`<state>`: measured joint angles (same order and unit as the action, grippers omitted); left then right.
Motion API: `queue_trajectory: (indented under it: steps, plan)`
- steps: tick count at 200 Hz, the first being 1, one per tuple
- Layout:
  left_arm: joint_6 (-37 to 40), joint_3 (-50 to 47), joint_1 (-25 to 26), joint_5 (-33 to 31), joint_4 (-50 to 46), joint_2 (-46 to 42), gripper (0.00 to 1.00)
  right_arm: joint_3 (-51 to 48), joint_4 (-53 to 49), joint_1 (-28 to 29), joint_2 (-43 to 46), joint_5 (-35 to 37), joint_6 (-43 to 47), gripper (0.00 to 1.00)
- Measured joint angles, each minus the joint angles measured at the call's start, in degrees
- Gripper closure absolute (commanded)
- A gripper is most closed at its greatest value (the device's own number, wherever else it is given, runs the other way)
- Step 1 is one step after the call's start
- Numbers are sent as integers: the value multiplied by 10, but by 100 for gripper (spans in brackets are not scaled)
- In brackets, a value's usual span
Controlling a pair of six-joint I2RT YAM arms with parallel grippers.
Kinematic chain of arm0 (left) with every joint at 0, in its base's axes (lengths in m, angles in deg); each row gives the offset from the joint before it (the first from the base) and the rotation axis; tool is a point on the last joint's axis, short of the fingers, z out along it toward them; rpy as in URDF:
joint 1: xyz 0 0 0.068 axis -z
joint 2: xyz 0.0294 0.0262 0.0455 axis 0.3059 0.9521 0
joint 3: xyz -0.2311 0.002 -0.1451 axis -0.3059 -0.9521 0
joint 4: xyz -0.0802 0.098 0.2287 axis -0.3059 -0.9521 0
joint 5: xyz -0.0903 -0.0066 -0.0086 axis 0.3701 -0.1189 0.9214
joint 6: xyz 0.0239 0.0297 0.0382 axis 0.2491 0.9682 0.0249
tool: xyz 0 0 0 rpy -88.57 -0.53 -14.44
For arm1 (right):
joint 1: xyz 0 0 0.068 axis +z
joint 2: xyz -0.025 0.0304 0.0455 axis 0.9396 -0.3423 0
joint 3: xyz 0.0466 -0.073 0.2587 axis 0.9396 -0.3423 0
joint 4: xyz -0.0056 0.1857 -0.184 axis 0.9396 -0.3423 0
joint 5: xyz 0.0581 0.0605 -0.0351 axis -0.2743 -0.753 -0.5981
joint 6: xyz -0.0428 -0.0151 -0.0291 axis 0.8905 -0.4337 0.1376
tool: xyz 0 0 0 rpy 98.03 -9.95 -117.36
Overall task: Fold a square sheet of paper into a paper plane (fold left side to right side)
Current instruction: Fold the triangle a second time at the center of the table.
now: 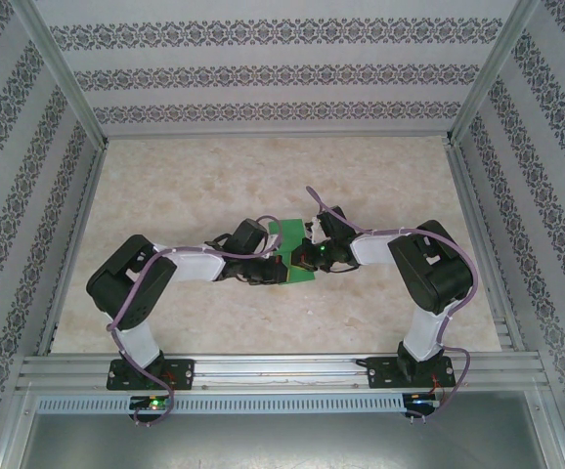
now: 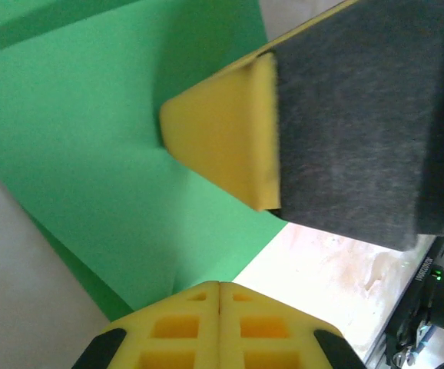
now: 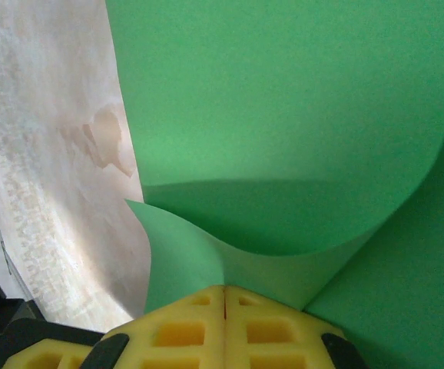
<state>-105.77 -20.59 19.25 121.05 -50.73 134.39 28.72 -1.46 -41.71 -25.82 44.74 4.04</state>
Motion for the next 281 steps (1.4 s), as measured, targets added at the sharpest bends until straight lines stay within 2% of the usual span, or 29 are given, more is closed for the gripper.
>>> queue_trajectory:
  steps: [112,192,281]
  plan:
    - [-4,-1,0,-9,7,10,97,0,0,0,0,0,0,100]
    - [-20,-26,0,-6,49,14,98,0,0,0,0,0,3,100]
    - [-28,-64,0,-3,60,-40,98,0,-2,0,0,-2,11,100]
